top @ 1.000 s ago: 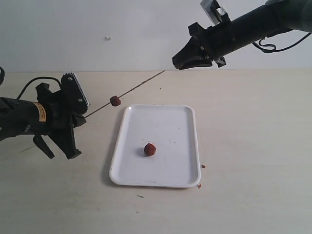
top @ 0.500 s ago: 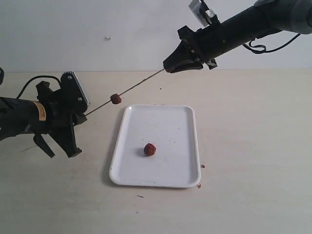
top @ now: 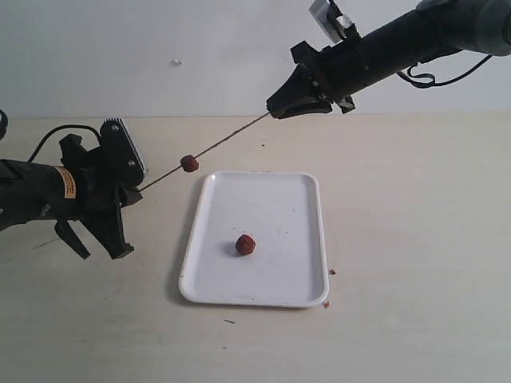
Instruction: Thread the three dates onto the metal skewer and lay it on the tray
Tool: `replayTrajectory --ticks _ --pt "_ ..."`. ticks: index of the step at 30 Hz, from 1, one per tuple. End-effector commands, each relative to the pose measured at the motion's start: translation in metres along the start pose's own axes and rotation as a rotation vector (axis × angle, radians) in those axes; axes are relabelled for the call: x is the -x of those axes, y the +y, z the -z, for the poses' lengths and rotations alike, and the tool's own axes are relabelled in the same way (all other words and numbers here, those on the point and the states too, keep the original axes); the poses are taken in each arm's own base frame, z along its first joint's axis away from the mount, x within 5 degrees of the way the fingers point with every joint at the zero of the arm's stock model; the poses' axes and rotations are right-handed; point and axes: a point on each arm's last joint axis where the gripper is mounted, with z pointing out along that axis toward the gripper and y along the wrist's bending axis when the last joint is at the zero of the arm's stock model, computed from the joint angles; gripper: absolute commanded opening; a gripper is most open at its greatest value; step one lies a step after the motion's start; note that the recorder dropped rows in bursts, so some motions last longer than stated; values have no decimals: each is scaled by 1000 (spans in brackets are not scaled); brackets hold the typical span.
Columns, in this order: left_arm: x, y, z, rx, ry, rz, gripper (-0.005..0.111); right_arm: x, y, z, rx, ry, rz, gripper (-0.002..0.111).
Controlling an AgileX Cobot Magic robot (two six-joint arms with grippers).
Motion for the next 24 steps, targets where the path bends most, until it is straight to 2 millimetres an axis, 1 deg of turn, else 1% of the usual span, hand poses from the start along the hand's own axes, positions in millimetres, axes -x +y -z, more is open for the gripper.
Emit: replayTrajectory --ticks 1,12,17,24 --pt "-1 0 0 -5 15 2 0 1 1 2 15 -14 -5 21" --pt "0 0 0 2 3 19 0 0 0 2 2 -5 0 21" --pt "0 2 0 20 -2 91 0 0 -1 2 -1 -3 1 21" --pt "-1 1 0 6 14 60 0 1 2 2 25 -23 -11 21"
